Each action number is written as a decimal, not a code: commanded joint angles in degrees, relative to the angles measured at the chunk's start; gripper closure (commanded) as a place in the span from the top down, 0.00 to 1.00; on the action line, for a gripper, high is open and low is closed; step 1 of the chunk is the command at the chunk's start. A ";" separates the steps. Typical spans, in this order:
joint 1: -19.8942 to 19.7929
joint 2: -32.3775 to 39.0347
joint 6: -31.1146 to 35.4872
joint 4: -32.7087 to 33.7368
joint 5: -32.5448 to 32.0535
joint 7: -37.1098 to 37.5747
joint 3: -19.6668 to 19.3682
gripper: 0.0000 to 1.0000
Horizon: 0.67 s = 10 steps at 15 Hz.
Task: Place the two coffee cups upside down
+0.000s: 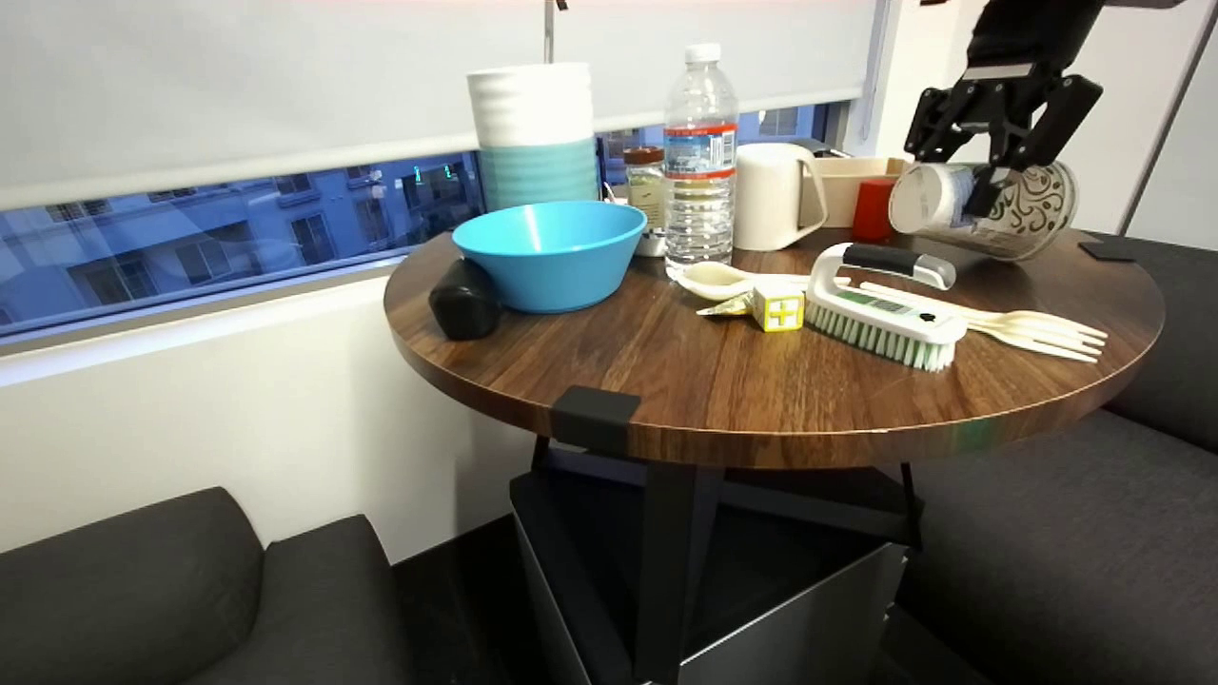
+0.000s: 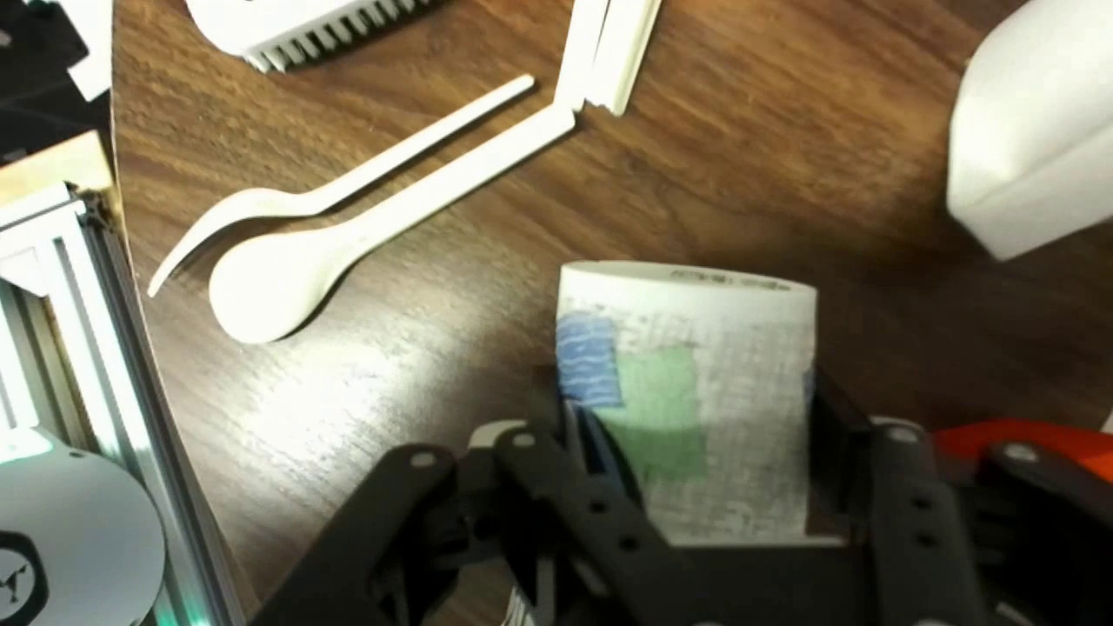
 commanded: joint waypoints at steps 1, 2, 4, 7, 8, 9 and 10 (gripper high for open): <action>0.45 -3.20 2.28 -3.55 10.67 -8.53 -2.69 0.40; 0.34 -3.40 2.18 -3.91 13.16 -10.64 -3.24 0.40; 0.18 -3.40 1.75 -4.43 19.01 -15.09 -4.54 0.40; -0.44 -2.44 0.58 -5.05 27.76 -21.37 -5.53 0.40; -0.79 -2.01 0.05 -5.28 30.12 -22.91 -5.50 0.40; -1.08 -1.54 -0.63 -5.59 32.51 -24.59 -5.58 0.40; -1.36 -1.04 -1.48 -5.83 34.73 -26.10 -5.71 0.40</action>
